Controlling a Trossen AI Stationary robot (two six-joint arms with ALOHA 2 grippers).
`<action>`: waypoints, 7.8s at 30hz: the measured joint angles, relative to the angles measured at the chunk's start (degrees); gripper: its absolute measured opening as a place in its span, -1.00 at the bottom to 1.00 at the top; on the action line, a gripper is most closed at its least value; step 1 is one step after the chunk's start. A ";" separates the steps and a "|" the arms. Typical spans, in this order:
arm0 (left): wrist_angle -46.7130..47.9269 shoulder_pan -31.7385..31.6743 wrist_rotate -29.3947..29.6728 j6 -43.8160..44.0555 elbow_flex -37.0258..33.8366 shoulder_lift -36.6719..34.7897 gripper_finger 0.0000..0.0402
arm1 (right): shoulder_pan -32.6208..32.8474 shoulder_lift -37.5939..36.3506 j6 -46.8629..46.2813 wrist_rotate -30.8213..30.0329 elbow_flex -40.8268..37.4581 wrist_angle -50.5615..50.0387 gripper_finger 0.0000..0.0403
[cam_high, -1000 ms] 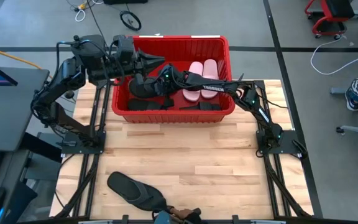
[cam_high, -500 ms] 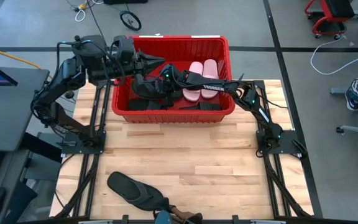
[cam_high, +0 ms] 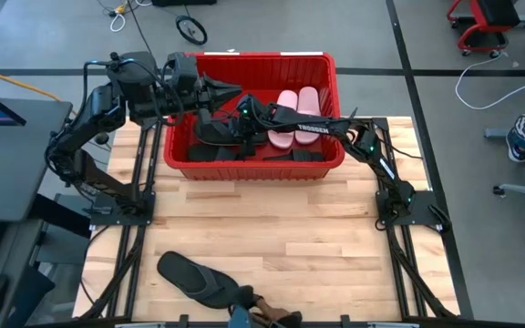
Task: Pick and place slides into bin
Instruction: Put the right slipper into the red bin, then put the black slipper into the red bin
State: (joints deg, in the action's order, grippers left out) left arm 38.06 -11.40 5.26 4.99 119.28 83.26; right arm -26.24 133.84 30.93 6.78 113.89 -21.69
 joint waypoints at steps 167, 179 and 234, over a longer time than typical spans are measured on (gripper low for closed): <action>41.67 42.41 -14.42 53.66 -2.07 27.45 -0.99 | 23.71 -49.38 -18.58 9.32 0.02 -62.87 -0.26; 51.86 40.00 -4.91 22.85 4.93 27.15 -0.99 | 21.17 -52.55 -30.13 23.78 0.07 -38.52 -0.26; 51.95 40.39 17.48 -5.89 4.87 21.70 -0.99 | 2.68 -24.79 -53.61 35.08 0.00 -35.60 -0.26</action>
State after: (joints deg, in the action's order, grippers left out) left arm 90.02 28.99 22.74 -0.90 124.16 104.97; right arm -23.56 109.06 -22.69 41.86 113.89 -57.29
